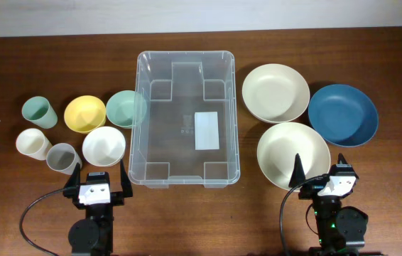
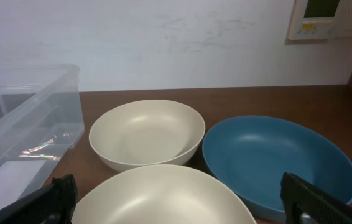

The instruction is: Pack container

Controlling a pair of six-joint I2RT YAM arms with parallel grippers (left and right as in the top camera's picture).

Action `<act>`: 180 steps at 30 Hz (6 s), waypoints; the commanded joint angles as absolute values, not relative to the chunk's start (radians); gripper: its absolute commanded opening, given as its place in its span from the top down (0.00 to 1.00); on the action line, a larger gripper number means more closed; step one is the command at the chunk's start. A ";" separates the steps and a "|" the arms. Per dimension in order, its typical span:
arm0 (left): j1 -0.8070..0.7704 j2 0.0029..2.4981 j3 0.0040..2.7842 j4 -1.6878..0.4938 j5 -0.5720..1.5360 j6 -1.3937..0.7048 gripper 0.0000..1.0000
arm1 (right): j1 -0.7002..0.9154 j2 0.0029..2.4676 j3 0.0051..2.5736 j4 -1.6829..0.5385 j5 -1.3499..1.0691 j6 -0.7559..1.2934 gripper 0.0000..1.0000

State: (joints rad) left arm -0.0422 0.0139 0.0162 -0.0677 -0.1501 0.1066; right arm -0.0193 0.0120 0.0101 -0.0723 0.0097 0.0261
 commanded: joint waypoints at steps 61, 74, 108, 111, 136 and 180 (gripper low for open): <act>-0.036 0.012 0.009 -0.067 -0.161 0.091 0.00 | -0.028 0.004 0.006 -0.080 0.011 0.030 0.01; -0.036 0.012 0.009 -0.067 -0.161 0.091 0.00 | -0.028 0.004 0.006 -0.080 0.011 0.030 0.01; -0.036 0.012 0.009 -0.067 -0.161 0.091 0.00 | -0.028 0.004 0.006 -0.079 0.009 0.032 0.01; -0.036 0.012 0.009 -0.067 -0.161 0.091 0.00 | -0.027 0.004 0.006 -0.072 0.012 0.033 0.01; -0.036 0.012 0.009 -0.067 -0.161 0.091 0.00 | -0.028 0.477 0.453 -0.400 0.215 0.196 0.01; -0.036 0.012 0.009 -0.067 -0.161 0.091 0.00 | -0.543 1.235 0.453 -0.270 -0.460 0.032 0.01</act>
State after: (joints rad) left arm -0.0422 0.0147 0.0162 -0.0677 -0.1509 0.1036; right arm -0.5514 1.1973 0.4461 -0.2844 -0.4545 0.0715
